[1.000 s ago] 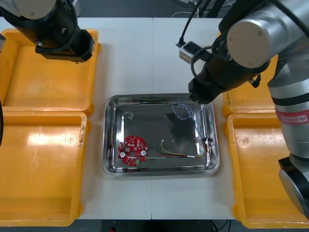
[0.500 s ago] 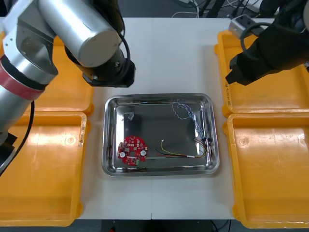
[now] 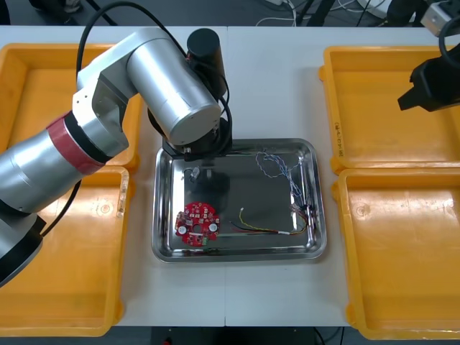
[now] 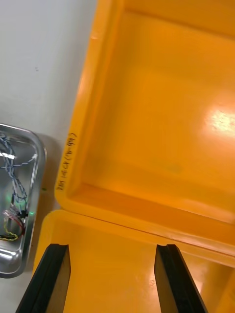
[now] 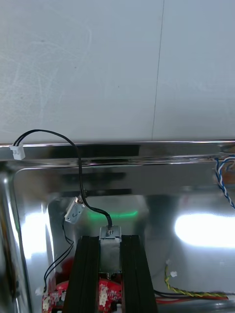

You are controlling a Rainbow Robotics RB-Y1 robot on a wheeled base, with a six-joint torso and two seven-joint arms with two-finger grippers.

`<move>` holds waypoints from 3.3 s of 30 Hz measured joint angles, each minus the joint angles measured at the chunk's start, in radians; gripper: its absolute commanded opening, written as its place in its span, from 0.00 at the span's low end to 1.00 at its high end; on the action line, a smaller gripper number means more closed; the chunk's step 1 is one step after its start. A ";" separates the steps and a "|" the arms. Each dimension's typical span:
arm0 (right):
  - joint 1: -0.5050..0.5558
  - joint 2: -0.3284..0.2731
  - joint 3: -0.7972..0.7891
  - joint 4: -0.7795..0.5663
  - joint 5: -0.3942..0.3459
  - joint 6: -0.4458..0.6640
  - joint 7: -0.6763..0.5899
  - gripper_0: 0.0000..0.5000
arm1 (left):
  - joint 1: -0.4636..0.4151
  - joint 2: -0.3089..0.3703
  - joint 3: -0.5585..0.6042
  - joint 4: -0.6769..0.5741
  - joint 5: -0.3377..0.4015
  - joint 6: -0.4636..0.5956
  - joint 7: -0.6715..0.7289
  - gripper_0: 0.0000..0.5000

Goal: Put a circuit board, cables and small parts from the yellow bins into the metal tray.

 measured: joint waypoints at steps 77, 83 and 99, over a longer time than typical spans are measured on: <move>0.525 -0.150 -0.085 -0.097 -0.039 -0.253 -0.189 1.00 | 0.029 0.059 0.240 -0.055 0.094 0.266 -0.121 1.00; 0.540 -0.151 -0.086 -0.097 -0.039 -0.253 -0.189 1.00 | 0.029 0.116 0.333 -0.072 0.132 0.302 -0.280 1.00; 0.558 -0.147 -0.109 -0.098 -0.009 -0.257 -0.189 1.00 | 0.129 0.273 0.559 -0.104 0.177 0.304 -0.442 1.00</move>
